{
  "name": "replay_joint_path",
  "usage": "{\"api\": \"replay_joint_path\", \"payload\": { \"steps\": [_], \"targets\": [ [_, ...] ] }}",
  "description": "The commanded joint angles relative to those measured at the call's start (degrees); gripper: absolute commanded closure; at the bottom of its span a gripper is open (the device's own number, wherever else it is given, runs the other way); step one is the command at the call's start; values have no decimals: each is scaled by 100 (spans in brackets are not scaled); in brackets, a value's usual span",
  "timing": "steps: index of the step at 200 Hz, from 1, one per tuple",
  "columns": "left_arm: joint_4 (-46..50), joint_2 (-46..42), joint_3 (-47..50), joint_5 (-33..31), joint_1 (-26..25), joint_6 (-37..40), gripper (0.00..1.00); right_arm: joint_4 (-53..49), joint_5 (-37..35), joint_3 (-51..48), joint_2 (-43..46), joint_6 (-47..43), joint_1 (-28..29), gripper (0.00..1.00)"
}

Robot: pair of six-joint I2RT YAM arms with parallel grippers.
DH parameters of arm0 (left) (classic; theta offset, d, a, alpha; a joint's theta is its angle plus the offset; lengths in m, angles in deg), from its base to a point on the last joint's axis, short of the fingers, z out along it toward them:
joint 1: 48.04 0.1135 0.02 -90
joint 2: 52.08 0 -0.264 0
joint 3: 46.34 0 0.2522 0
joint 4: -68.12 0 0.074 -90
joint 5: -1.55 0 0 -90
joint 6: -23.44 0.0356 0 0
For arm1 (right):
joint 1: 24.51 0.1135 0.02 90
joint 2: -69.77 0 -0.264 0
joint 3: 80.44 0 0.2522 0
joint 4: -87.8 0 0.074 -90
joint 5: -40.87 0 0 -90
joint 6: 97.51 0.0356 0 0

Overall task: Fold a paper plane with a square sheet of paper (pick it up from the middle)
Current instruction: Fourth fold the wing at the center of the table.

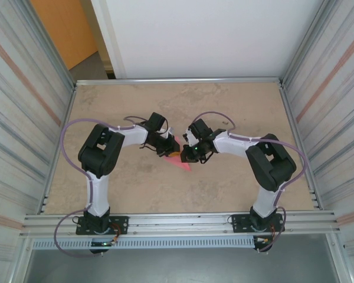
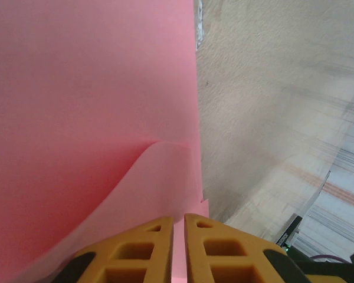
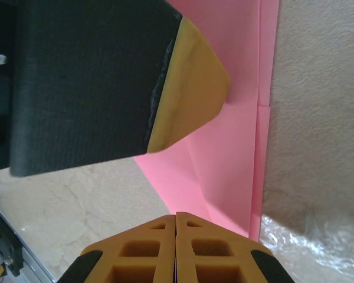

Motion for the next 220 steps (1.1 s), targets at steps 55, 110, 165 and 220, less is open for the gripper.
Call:
{"api": "replay_joint_path", "payload": {
  "steps": [55,110,165,220],
  "targets": [
    [977,588,29,-588,-23,147,85,-27,168,98,-429,-323,-111,93],
    [1258,695,15,-849,-13,214,86,-157,129,-213,-438,-454,-144,95],
    [1340,757,75,-986,30,199,87,-206,134,-551,-259,-498,-164,95],
    [1342,789,108,-1004,56,210,87,-346,264,-735,-53,-567,-171,95]
  ]
}}
